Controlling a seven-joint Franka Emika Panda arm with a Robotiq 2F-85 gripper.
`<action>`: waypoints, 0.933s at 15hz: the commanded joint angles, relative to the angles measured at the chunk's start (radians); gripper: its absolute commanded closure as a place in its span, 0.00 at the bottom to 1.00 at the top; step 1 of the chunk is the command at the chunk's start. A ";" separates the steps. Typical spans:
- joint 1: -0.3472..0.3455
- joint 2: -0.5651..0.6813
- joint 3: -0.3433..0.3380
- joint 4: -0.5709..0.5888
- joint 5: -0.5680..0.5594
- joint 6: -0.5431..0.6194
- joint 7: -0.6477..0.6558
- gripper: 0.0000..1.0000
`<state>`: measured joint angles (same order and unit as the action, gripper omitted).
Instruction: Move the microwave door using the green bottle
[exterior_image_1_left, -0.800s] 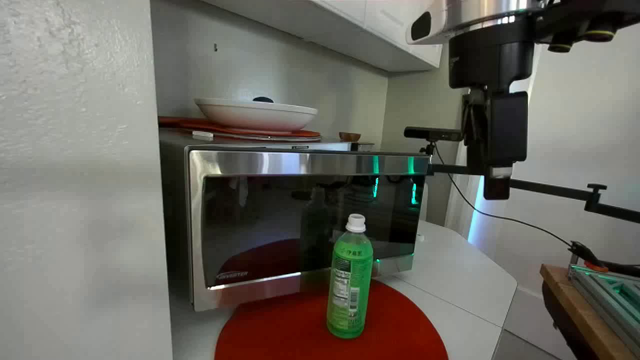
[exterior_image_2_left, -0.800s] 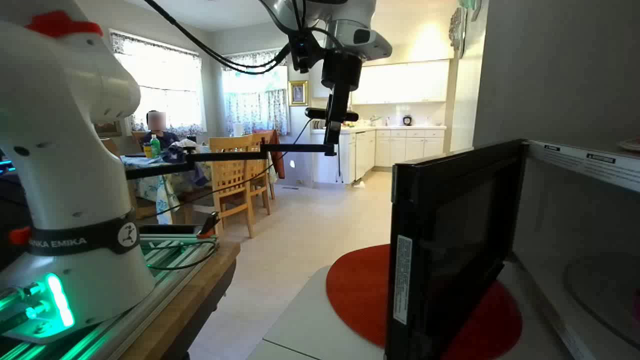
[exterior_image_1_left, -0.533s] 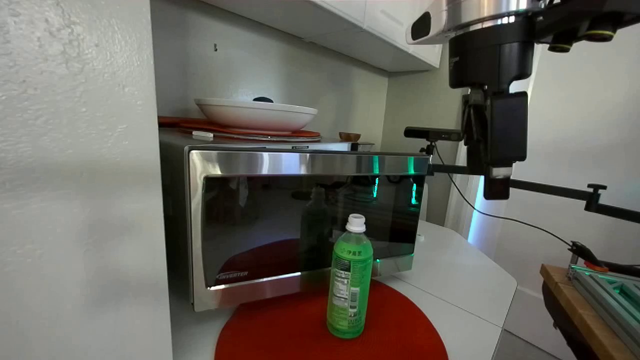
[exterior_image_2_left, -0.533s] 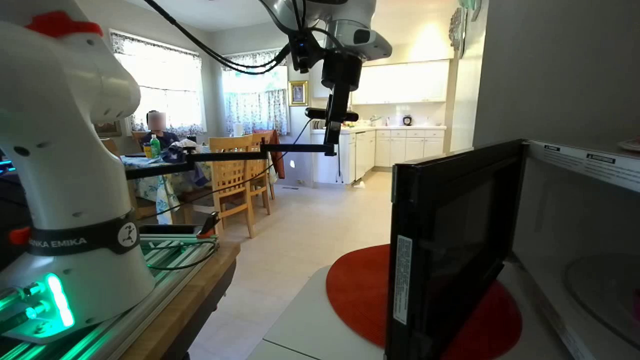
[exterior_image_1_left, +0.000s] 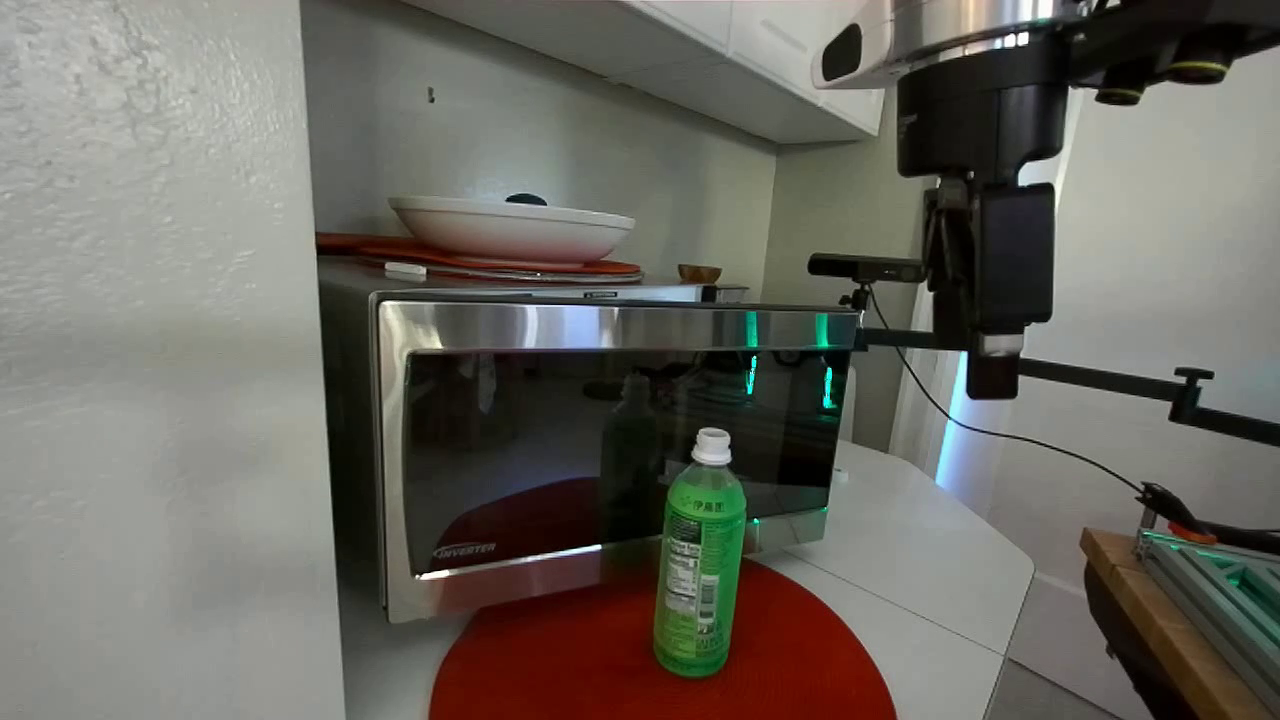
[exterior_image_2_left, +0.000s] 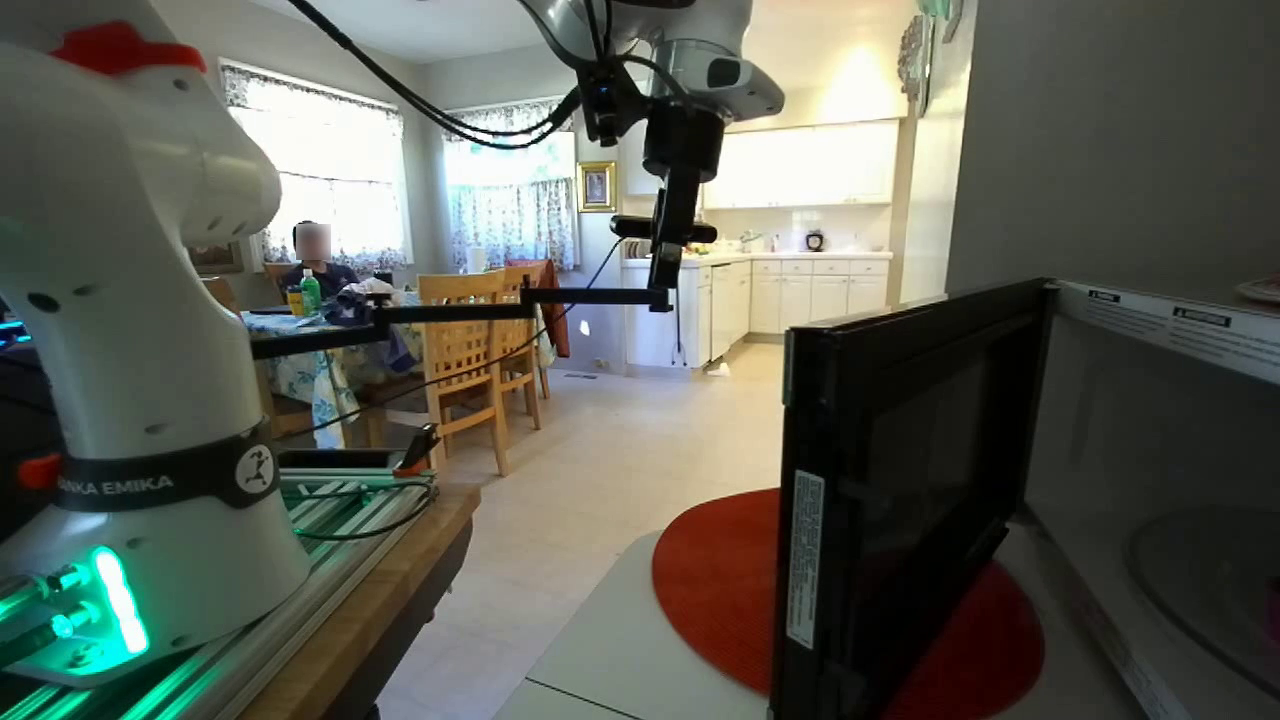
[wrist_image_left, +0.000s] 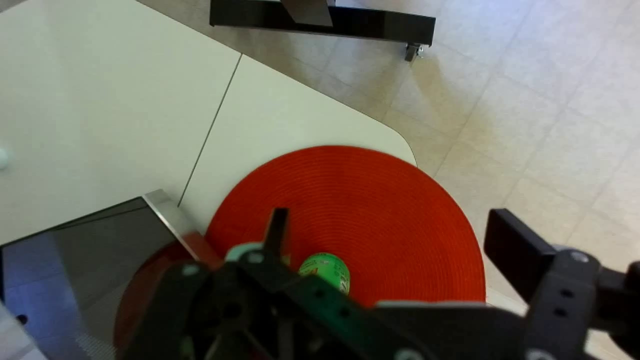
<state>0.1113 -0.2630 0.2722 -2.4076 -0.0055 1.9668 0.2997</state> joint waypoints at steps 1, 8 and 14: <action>0.002 0.039 -0.011 0.010 -0.038 0.051 0.074 0.00; -0.040 0.201 -0.058 0.088 -0.136 0.199 0.263 0.00; -0.023 0.281 -0.097 0.138 -0.192 0.254 0.460 0.00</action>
<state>0.0664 -0.0144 0.1958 -2.2987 -0.1575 2.2105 0.6521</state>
